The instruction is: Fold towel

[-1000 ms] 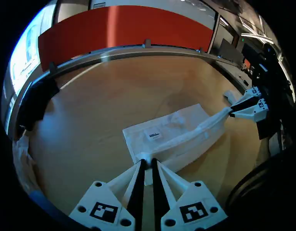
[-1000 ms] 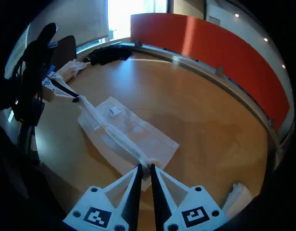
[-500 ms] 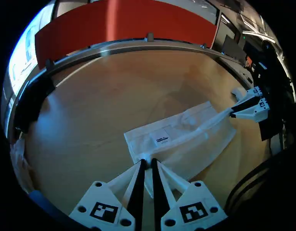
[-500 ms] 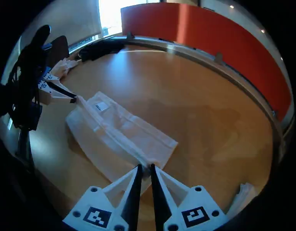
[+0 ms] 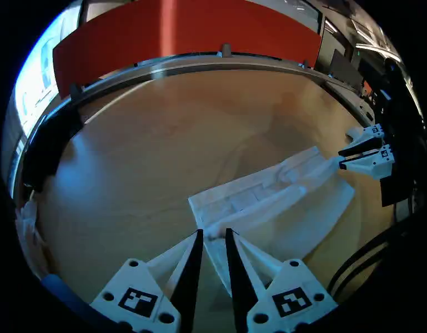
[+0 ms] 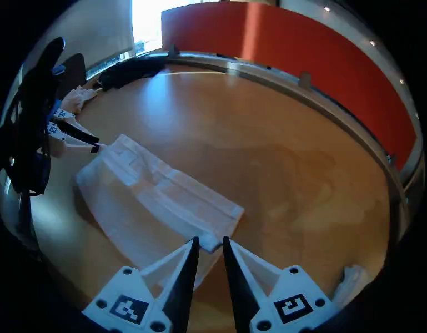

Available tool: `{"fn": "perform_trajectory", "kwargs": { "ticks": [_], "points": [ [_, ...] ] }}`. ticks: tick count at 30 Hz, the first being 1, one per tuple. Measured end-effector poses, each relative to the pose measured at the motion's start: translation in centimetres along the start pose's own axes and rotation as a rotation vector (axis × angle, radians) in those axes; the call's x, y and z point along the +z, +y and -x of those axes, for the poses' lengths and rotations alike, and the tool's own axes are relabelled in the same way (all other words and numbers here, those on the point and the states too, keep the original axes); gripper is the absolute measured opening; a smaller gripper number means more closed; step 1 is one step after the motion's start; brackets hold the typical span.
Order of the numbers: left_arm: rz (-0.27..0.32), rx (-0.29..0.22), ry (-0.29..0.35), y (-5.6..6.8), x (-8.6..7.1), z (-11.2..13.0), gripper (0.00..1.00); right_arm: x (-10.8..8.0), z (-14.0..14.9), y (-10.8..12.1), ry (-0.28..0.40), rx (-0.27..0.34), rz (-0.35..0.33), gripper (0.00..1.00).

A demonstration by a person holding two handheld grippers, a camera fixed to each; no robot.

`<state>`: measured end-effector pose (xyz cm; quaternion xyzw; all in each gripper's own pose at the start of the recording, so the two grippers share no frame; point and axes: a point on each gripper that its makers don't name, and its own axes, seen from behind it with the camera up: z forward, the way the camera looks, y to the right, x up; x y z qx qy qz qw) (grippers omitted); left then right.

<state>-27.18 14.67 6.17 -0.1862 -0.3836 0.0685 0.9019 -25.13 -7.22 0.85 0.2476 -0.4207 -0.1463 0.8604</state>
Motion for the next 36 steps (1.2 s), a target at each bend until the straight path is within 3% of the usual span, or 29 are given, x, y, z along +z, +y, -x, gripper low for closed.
{"fn": "perform_trajectory", "kwargs": {
  "ticks": [4, 8, 9, 11, 14, 15, 27, 36],
  "points": [
    [-0.022, 0.007, 0.002, -0.7, 0.0, -0.1, 0.53, 0.3, -0.1, 0.8, 0.003, 0.001, 0.029, 0.43],
    [-0.051, 0.014, 0.015, -1.6, -0.3, -0.4, 0.82, 0.2, -0.6, 1.4, 0.024, 0.000, 0.052, 0.66],
    [-0.058, 0.015, 0.019, -1.8, -0.4, -0.5, 0.89, 0.1, -0.7, 1.5, 0.029, -0.001, 0.057, 0.67],
    [-0.072, 0.015, 0.030, -2.2, -0.7, -0.8, 0.94, 0.0, -0.7, 1.7, 0.033, -0.005, 0.063, 0.73],
    [-0.083, 0.011, 0.040, -2.6, -1.1, -1.0, 0.94, -0.2, -0.8, 1.8, 0.038, -0.012, 0.067, 0.90],
    [-0.084, 0.008, 0.043, -2.6, -1.2, -1.0, 0.94, -0.3, -0.9, 1.8, 0.040, -0.014, 0.068, 0.90],
    [-0.078, -0.012, 0.052, -2.3, -2.2, -0.6, 0.94, -1.6, 0.0, 0.8, 0.050, 0.001, 0.061, 0.91],
    [-0.105, -0.030, 0.042, -2.2, -3.8, 1.7, 0.94, -3.5, 2.0, -0.5, 0.057, 0.022, 0.057, 0.91]
  ]
}}
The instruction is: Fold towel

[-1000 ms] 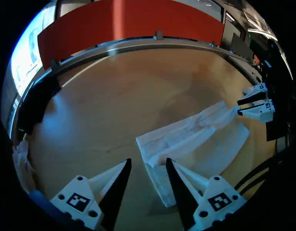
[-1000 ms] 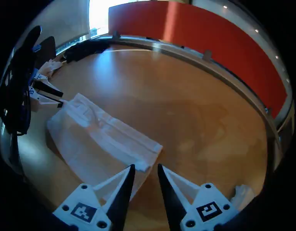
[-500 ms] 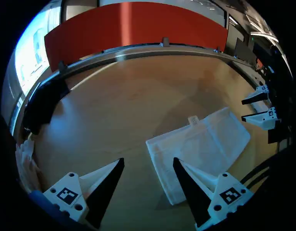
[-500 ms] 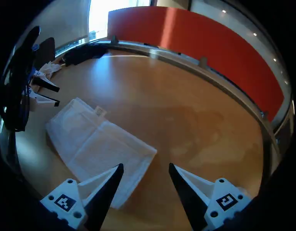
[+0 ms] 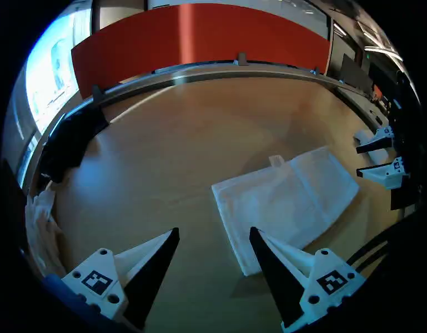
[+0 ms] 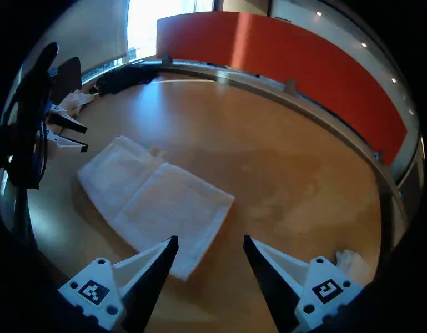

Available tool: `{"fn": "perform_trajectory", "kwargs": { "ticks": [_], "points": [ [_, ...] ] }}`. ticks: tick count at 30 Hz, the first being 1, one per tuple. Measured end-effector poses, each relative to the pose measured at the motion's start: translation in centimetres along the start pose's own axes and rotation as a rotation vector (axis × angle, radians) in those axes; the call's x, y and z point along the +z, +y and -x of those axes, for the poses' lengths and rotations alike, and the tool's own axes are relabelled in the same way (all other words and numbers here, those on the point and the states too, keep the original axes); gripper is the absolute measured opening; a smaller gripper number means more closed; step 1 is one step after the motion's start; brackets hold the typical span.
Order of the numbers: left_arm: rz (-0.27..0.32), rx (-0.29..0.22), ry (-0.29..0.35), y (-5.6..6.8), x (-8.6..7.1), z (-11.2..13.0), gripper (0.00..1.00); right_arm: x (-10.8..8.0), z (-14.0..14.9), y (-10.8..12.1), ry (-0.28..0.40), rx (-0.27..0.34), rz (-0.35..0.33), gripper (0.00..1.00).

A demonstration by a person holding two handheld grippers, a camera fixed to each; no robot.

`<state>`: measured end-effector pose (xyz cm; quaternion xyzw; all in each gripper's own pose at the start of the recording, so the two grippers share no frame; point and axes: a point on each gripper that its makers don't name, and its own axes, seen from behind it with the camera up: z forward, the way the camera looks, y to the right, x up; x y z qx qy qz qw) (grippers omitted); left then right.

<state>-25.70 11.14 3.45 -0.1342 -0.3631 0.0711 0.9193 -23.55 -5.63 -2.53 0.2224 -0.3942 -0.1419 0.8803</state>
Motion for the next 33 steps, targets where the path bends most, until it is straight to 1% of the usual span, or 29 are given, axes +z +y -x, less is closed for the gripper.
{"fn": "perform_trajectory", "kwargs": {
  "ticks": [6, 12, 18, 26, 33],
  "points": [
    [-0.010, -0.038, -0.001, 0.1, -1.1, 1.7, 0.94, -1.2, 1.0, -0.4, 0.007, 0.013, 0.005, 0.91],
    [-0.028, -0.071, 0.000, -0.2, -1.8, 2.7, 0.94, -1.5, 1.5, -0.5, 0.006, 0.010, -0.002, 0.91],
    [-0.060, -0.106, 0.005, -1.0, -3.2, 3.7, 0.94, -1.2, 1.3, -1.4, 0.014, -0.024, -0.039, 0.91],
    [-0.102, -0.163, 0.010, -2.1, -5.5, 5.4, 0.94, -0.5, 1.1, -2.3, 0.007, -0.090, -0.082, 0.91],
    [-0.128, -0.194, 0.013, -2.9, -7.1, 6.5, 0.94, 0.0, 1.9, -2.8, -0.013, -0.134, -0.117, 0.91]
  ]
}}
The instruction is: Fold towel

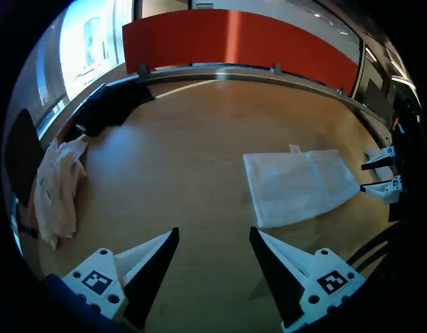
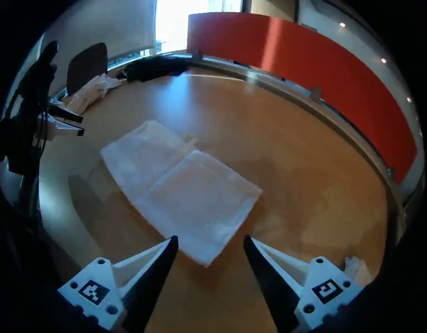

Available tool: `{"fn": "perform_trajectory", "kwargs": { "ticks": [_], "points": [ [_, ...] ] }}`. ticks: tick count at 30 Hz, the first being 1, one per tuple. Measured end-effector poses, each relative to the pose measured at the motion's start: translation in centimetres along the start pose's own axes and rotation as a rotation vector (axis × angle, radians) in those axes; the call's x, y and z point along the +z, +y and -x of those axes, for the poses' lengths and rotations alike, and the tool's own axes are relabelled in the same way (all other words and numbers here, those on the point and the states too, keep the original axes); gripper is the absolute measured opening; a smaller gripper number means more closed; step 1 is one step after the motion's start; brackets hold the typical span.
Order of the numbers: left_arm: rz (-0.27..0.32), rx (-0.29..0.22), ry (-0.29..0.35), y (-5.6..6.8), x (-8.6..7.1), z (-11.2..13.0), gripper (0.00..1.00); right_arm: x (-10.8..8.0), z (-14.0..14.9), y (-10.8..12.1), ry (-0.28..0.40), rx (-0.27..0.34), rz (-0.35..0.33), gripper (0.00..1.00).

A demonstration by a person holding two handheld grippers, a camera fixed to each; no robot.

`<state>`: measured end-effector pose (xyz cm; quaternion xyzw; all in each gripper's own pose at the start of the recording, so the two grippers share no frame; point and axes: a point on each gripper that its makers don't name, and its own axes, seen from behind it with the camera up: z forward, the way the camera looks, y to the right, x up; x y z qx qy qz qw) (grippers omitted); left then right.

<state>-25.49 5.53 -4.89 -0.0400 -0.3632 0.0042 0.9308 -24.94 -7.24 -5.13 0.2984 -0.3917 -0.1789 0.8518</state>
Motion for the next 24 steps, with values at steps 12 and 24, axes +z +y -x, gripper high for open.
{"fn": "perform_trajectory", "kwargs": {
  "ticks": [12, 24],
  "points": [
    [-0.030, -0.031, 0.000, -1.2, -2.1, 1.6, 0.94, 0.8, 2.4, -0.9, -0.039, -0.036, -0.053, 0.75],
    [-0.031, -0.035, -0.003, -1.3, -2.7, 2.1, 0.94, 1.0, 3.4, -0.8, -0.075, -0.027, -0.081, 0.47]
  ]
}}
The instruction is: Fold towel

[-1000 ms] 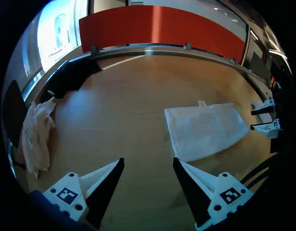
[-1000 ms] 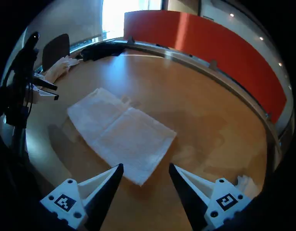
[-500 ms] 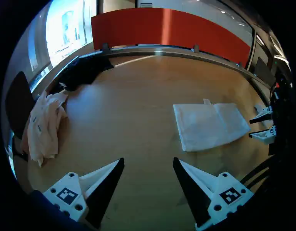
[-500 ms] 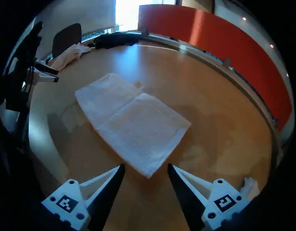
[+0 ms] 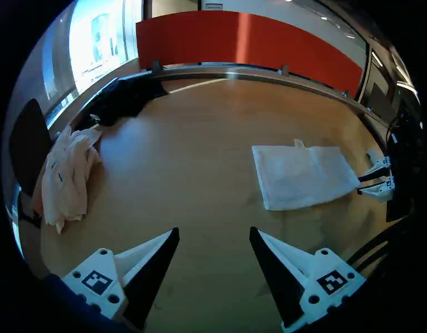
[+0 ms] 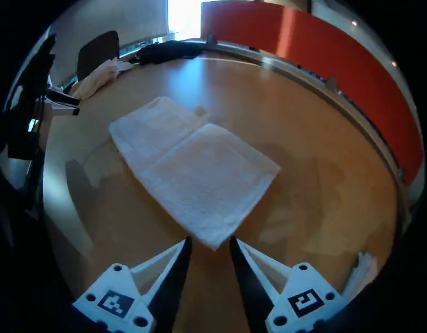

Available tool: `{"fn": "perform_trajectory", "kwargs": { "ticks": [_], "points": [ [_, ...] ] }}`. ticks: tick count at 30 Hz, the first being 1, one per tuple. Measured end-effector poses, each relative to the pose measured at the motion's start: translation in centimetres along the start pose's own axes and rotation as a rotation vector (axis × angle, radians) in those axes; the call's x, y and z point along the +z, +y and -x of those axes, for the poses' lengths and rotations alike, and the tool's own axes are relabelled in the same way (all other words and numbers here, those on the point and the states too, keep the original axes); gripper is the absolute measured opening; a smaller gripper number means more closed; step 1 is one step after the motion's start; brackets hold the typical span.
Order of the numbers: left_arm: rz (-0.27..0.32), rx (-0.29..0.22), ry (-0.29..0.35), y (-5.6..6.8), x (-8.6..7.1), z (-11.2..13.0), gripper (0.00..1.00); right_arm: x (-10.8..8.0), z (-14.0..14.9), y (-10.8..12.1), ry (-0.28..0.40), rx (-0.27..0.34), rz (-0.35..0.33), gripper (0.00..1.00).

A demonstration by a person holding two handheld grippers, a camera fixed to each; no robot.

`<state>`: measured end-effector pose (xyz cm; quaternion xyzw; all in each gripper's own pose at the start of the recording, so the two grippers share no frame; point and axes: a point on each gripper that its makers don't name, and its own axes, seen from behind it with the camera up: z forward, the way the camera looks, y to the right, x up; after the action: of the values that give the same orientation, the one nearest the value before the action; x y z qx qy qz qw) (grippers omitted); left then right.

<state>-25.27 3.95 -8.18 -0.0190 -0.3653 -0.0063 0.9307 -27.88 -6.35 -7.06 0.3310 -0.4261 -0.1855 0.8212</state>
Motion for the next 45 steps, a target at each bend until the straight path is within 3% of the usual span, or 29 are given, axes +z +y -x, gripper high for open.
{"fn": "perform_trajectory", "kwargs": {
  "ticks": [9, 19, 29, 45],
  "points": [
    [0.006, -0.002, 0.002, 0.3, 0.0, -0.2, 0.94, 0.1, 0.4, 0.1, -0.014, -0.010, -0.009, 0.43],
    [0.007, -0.002, -0.001, 0.3, 0.1, -0.3, 0.94, 0.0, 0.3, 0.0, -0.007, -0.013, -0.006, 0.06],
    [0.009, -0.005, 0.000, 0.4, 0.2, -0.5, 0.94, -1.6, -1.1, 0.4, 0.034, -0.017, 0.023, 0.05],
    [0.018, -0.001, 0.018, 1.1, 0.2, -2.0, 0.94, -7.3, -7.2, 1.5, 0.168, -0.033, 0.080, 0.05]
  ]
}}
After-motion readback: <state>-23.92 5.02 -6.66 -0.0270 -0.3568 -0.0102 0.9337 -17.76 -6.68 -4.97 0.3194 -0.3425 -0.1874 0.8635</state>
